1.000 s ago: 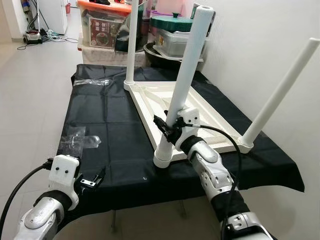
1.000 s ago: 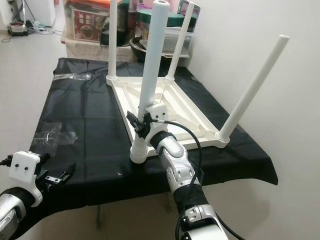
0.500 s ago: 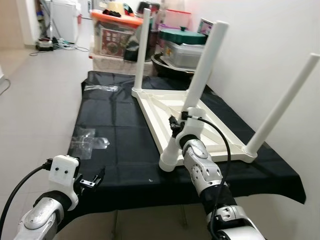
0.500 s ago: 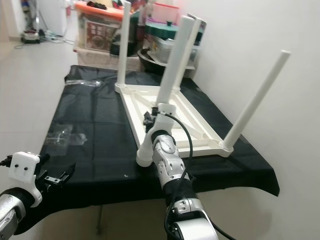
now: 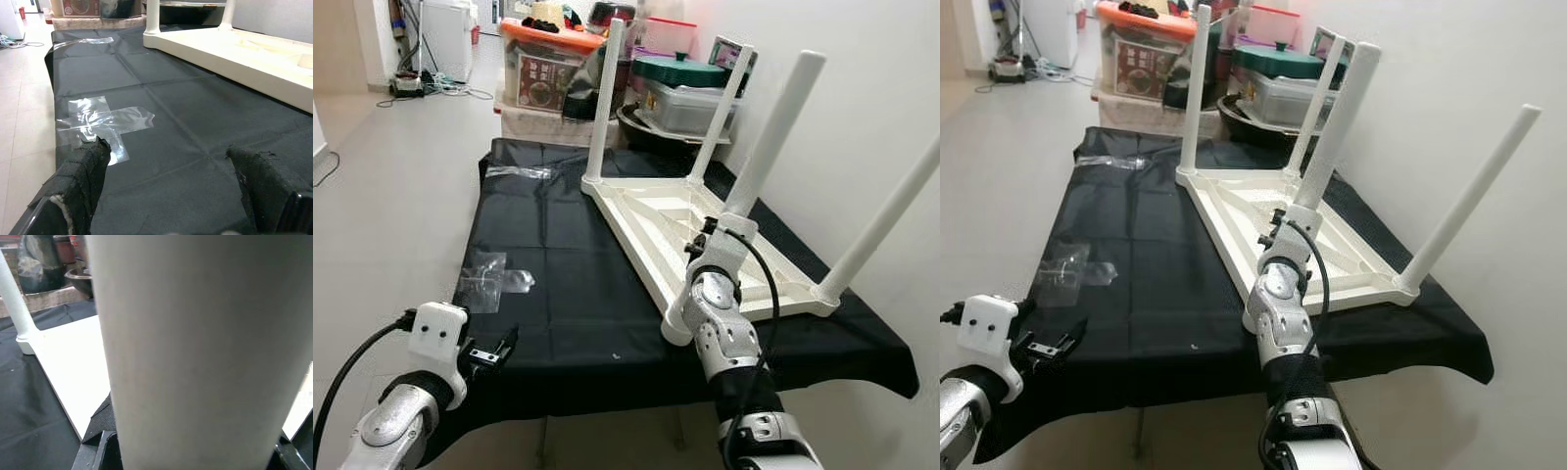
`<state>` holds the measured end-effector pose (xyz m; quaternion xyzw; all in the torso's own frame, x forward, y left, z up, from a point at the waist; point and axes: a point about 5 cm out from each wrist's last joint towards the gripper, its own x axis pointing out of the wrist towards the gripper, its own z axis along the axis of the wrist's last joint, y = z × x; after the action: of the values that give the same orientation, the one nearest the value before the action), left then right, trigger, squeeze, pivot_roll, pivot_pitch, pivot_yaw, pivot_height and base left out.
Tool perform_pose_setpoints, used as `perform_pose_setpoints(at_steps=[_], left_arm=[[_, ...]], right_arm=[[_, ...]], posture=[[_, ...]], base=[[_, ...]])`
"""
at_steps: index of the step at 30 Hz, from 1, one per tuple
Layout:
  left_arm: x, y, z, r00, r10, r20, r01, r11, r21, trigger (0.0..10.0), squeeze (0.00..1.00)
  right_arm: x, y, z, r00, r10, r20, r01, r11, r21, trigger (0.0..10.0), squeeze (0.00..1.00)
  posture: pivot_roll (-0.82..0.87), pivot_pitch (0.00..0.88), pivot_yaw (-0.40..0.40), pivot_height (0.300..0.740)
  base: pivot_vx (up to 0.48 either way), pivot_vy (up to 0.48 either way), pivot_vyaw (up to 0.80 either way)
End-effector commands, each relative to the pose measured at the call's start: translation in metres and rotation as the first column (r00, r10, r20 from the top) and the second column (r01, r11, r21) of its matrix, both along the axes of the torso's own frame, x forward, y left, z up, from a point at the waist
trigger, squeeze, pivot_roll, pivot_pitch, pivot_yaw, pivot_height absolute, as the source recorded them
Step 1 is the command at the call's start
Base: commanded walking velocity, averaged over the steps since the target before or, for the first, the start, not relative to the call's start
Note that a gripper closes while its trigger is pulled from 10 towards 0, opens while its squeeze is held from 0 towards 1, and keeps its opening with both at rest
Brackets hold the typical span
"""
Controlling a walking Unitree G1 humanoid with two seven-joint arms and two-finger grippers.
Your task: Building children table
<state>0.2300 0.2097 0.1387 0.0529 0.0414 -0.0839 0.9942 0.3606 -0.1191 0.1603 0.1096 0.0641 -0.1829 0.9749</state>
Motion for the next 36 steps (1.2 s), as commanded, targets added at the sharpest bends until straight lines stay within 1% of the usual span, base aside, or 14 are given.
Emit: perform_pose_setpoints(at_steps=[1, 3, 4, 5, 13, 17, 19, 25, 26, 28, 29, 30, 33, 36], left_arm=[[0.003, -0.003, -0.003, 1.0, -0.012, -0.011, 0.012, 1.0, 0.005, 10.0, 0.0], [0.004, -0.004, -0.003, 1.0, -0.016, -0.013, 0.016, 1.0, 0.007, 10.0, 0.0], [0.005, -0.004, -0.003, 1.0, -0.018, -0.013, 0.018, 1.0, 0.008, 10.0, 0.0], [0.006, -0.005, -0.004, 1.0, -0.02, -0.014, 0.02, 1.0, 0.009, 10.0, 0.0], [0.008, -0.006, -0.004, 1.0, -0.025, -0.014, 0.025, 1.0, 0.012, 10.0, 0.0], [0.009, -0.005, -0.004, 1.0, -0.026, -0.011, 0.026, 1.0, 0.016, 10.0, 0.0], [0.009, -0.004, -0.004, 1.0, -0.027, -0.008, 0.027, 0.999, 0.018, 10.0, 0.0], [0.009, -0.004, -0.004, 1.0, -0.029, -0.006, 0.029, 0.999, 0.02, 10.0, 0.0], [0.009, -0.004, -0.004, 0.999, -0.033, -0.005, 0.033, 0.999, 0.02, 10.0, 0.0], [0.009, -0.004, -0.004, 0.999, -0.035, -0.005, 0.035, 0.999, 0.019, 10.0, 0.0], [0.009, -0.005, -0.004, 0.999, -0.038, -0.004, 0.039, 0.999, 0.021, 10.0, 0.0], [0.009, -0.005, -0.004, 0.999, -0.038, -0.004, 0.039, 0.999, 0.021, 10.0, 0.0], [0.009, -0.005, -0.005, 0.999, -0.049, -0.004, 0.049, 0.998, 0.024, 10.0, 0.0], [0.01, -0.006, -0.005, 0.999, -0.052, -0.003, 0.052, 0.998, 0.026, 10.0, 0.0]], right_arm=[[-0.007, 0.001, -0.023, 0.992, -0.029, -0.122, 0.038, 0.996, 0.075, 10.0, 0.0], [-0.008, 0.004, -0.02, 0.996, 0.006, -0.088, 0.003, 0.995, 0.105, 10.0, 0.0], [-0.008, 0.007, -0.018, 0.997, 0.039, -0.062, -0.03, 0.99, 0.14, 10.0, 0.21], [-0.009, 0.009, -0.015, 0.997, 0.062, -0.038, -0.055, 0.986, 0.159, 10.0, 1.0], [-0.01, 0.008, -0.004, 0.996, 0.083, 0.026, -0.086, 0.978, 0.19, 10.0, 1.0], [-0.01, 0.004, 0.009, 0.987, 0.132, 0.089, -0.146, 0.974, 0.171, 10.0, 1.0], [-0.01, 0.003, 0.017, 0.972, 0.201, 0.123, -0.219, 0.964, 0.154, 10.0, 1.0], [-0.01, -0.002, 0.028, 0.941, 0.302, 0.151, -0.318, 0.943, 0.099, 10.0, 1.0], [-0.009, -0.007, 0.031, 0.928, 0.343, 0.147, -0.355, 0.933, 0.065, 10.0, 0.88], [-0.009, -0.011, 0.032, 0.918, 0.37, 0.142, -0.379, 0.925, 0.043, 10.0, 0.88], [-0.009, -0.013, 0.033, 0.899, 0.417, 0.133, -0.422, 0.906, 0.018, 10.0, 0.0], [-0.009, -0.013, 0.033, 0.899, 0.417, 0.133, -0.422, 0.906, 0.018, 10.0, 0.0], [-0.004, -0.029, 0.036, 0.857, 0.506, 0.092, -0.503, 0.862, -0.059, 10.0, 0.0], [-0.003, -0.036, 0.036, 0.854, 0.515, 0.078, -0.509, 0.857, -0.084, 10.0, 0.0]], posture=[[0.18, 0.0, -0.156, 0.74], [0.18, 0.0, -0.156, 0.74], [0.18, 0.0, -0.156, 0.74], [0.17, 0.0, -0.154, 0.74], [0.17, 0.0, -0.155, 0.74], [0.17, 0.0, -0.158, 0.74], [0.16, 0.0, -0.16, 0.74], [0.15, 0.0, -0.157, 0.74], [0.15, 0.0, -0.157, 0.74], [0.15, 0.0, -0.157, 0.74], [0.14, 0.0, -0.156, 0.74], [0.14, 0.0, -0.156, 0.74], [0.13, 0.0, -0.158, 0.74], [0.13, 0.0, -0.158, 0.74]], base=[[0.0, 0.0, 0.0], [0.0, 0.0, 0.0], [0.0, 0.0, 0.0], [0.0, 0.0, 0.0], [0.0, 0.0, 0.0], [0.0, 0.0, 0.0], [0.0, 0.0, 0.0], [0.0, 0.0, 0.0], [0.0, 0.0, 0.0], [0.0, 0.0, 0.0], [0.0, 0.0, 0.0], [0.0, 0.0, 0.0], [0.0, 0.0, 0.0], [0.0, 0.0, 0.0]])
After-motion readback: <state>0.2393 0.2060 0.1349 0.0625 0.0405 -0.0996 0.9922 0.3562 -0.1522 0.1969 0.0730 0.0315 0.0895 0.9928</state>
